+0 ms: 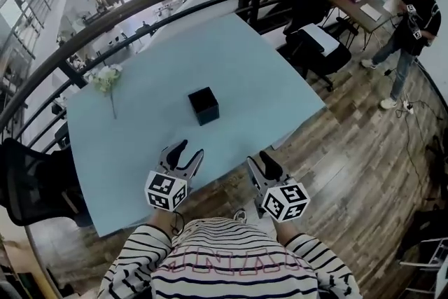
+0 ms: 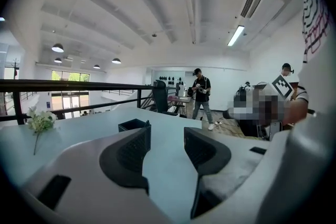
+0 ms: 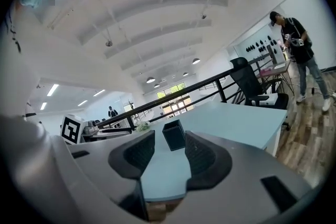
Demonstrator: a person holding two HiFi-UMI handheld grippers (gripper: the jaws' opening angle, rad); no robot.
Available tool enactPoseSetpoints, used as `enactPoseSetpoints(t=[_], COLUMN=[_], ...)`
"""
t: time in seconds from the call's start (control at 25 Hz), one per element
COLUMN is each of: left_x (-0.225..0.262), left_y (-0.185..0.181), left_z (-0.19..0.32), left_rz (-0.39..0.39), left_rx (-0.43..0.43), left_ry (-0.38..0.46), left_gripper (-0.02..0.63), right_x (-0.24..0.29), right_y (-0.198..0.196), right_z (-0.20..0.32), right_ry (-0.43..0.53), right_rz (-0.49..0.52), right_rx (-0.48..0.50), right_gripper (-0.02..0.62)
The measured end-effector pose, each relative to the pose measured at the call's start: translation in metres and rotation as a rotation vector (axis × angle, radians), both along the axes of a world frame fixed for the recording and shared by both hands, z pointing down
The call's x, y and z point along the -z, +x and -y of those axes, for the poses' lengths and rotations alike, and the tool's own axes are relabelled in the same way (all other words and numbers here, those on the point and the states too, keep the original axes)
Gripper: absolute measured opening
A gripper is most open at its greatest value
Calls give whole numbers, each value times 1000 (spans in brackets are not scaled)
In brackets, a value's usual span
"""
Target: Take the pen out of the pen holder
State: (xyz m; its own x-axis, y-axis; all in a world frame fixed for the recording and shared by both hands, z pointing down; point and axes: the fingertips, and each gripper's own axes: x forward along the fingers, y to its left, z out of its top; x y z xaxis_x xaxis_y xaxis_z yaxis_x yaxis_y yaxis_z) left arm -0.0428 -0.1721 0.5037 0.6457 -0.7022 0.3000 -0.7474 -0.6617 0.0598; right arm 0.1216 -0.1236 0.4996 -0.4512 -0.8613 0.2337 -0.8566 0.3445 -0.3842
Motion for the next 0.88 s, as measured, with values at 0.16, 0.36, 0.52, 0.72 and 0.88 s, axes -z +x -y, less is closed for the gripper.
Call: enactPoseSetpoints(t=[0.16,0.36,0.52,0.72,0.88], left_x=[8,16,17,7,0], left_y=[10,24,28,34,43], left_z=[10,33,57,84,106], left_rz=[29,68,81,114,138], left_rx=[44,35,9,-59,-138], left_ry=[29,52,56,37,25], left_gripper=[196,196,196,196,196], right_x=[3,3,3,-2,-9], right_y=[7,17,15,13,10], right_z=[7,20,36,52,65], right_ry=[12,10,11,0,-18], right_rz=[-3,8,10,17,26], right_rx=[68,88,71,17,-13], right_gripper=[186,184,183,183,181])
